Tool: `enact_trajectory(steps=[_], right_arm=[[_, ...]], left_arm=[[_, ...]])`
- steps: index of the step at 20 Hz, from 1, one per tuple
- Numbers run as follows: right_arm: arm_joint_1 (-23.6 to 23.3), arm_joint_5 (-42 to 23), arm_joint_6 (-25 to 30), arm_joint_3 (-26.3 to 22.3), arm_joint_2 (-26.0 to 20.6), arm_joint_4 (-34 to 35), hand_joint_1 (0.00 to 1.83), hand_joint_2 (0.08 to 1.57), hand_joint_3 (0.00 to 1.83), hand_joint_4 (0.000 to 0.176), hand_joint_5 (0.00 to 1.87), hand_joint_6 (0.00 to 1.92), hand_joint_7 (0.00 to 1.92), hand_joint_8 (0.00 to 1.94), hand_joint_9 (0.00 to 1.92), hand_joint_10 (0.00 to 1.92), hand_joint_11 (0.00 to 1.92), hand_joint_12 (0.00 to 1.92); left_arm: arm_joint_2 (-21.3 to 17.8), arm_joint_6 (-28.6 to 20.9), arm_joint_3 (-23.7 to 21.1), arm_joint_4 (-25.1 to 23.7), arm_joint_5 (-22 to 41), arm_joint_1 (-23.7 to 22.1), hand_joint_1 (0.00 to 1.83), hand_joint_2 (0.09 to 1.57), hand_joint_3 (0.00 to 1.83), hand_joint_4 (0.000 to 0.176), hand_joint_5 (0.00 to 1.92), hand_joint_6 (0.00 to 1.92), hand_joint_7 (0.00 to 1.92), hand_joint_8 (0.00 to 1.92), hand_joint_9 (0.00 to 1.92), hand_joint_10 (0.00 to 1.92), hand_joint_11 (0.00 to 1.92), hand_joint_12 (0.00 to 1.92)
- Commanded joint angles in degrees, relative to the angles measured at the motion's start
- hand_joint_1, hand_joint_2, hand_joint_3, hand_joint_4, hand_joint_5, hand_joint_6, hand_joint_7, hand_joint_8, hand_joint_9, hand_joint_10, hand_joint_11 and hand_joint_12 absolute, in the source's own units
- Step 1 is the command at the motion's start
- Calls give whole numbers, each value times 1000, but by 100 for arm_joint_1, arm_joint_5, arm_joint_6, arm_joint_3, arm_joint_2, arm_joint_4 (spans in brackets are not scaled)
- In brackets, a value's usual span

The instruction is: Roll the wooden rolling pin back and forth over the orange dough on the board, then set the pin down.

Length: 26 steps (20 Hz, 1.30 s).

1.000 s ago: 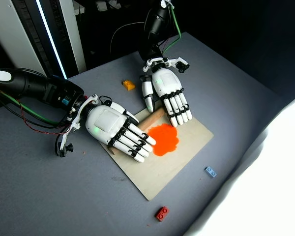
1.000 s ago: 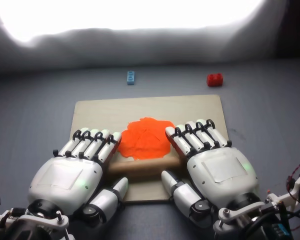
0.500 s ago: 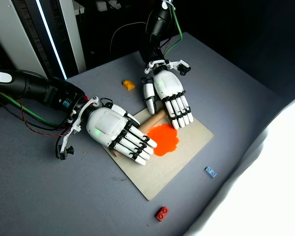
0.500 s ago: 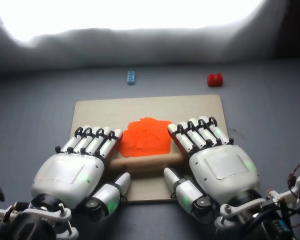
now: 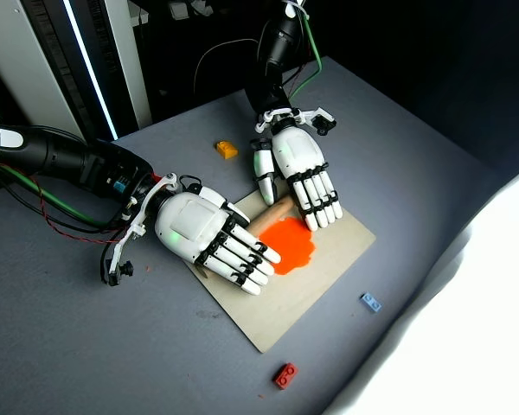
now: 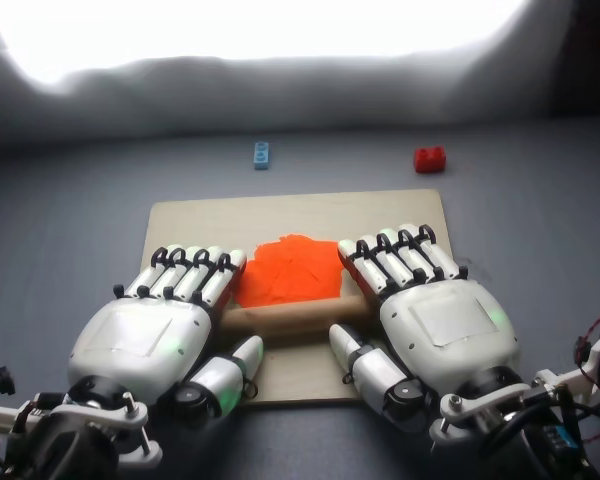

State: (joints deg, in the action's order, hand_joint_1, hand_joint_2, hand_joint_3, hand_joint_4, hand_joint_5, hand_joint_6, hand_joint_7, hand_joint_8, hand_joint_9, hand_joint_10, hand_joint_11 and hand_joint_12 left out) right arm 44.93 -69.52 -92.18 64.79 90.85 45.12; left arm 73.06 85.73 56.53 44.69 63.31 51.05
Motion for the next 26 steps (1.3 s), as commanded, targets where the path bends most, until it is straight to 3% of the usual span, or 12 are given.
enact_trajectory(steps=[1, 8, 12, 26], right_arm=[[-77, -503, 20, 26, -1, -432, 0, 1571, 1, 0, 156, 3, 143, 3, 104, 3, 0, 156], [-98, -432, 47, 161, 11, -302, 0, 1567, 9, 0, 172, 4, 175, 5, 122, 6, 0, 248], [-115, -418, 63, 250, 51, -281, 0, 1569, 6, 0, 143, 2, 151, 0, 102, 1, 0, 166], [-270, -319, 142, 491, 115, -183, 0, 1562, 0, 0, 161, 0, 163, 0, 124, 3, 0, 255]], left_arm=[[-5, 16, 42, -300, 479, -49, 0, 1546, 27, 0, 0, 0, 0, 0, 0, 0, 0, 0], [8, -32, 138, -220, 346, -145, 0, 1545, 22, 0, 0, 0, 0, 0, 0, 0, 0, 0], [22, -45, 226, -187, 199, -232, 0, 1543, 20, 0, 0, 0, 0, 0, 0, 0, 0, 0], [56, -51, 526, -31, -232, -463, 0, 1544, 14, 0, 0, 0, 0, 0, 0, 0, 0, 0]])
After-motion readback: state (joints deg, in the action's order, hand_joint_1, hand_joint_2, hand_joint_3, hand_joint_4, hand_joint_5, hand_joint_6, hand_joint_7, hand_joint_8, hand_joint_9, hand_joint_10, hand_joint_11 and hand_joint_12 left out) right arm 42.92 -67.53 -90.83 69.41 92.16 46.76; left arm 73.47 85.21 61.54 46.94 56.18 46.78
